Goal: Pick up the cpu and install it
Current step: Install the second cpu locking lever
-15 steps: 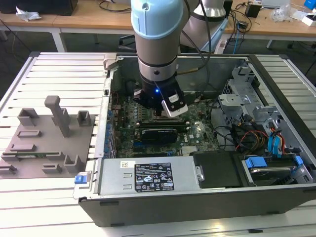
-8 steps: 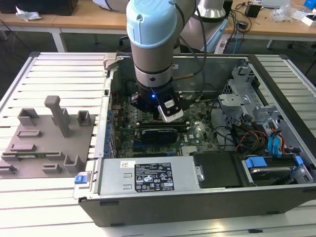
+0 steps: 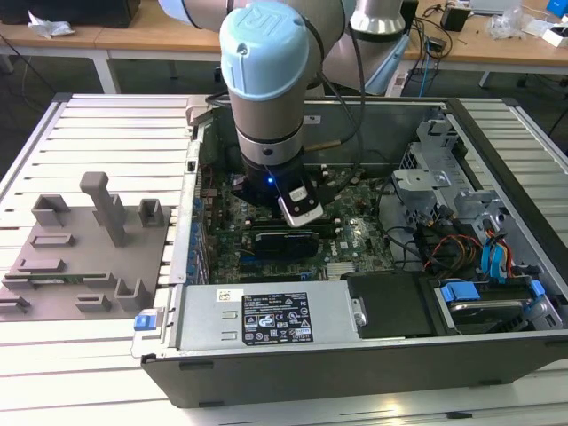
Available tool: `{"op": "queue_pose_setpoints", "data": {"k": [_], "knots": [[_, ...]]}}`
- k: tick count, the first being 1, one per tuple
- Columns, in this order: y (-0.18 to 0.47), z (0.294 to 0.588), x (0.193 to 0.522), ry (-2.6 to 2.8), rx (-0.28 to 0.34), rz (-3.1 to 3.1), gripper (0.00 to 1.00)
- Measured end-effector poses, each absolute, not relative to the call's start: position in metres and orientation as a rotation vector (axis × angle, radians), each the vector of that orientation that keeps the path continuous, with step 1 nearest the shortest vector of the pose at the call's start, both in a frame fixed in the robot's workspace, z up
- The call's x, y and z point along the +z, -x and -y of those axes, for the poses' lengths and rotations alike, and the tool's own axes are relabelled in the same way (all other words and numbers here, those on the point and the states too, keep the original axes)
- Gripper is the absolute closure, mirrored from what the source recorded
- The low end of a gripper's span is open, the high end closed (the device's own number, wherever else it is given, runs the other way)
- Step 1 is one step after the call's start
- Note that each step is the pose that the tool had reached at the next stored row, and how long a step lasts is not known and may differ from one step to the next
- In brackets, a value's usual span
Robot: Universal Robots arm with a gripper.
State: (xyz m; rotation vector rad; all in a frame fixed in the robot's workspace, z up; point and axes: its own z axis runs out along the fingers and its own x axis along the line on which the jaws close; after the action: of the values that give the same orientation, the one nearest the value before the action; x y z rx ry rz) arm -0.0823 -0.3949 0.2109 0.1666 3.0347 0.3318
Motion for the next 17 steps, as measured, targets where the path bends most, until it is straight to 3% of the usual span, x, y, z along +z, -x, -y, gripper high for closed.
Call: {"op": "queue_pose_setpoints", "data": {"k": [17], "knots": [[0.083,0.395,0.193,-0.172,0.437,-3.021,0.89]]}}
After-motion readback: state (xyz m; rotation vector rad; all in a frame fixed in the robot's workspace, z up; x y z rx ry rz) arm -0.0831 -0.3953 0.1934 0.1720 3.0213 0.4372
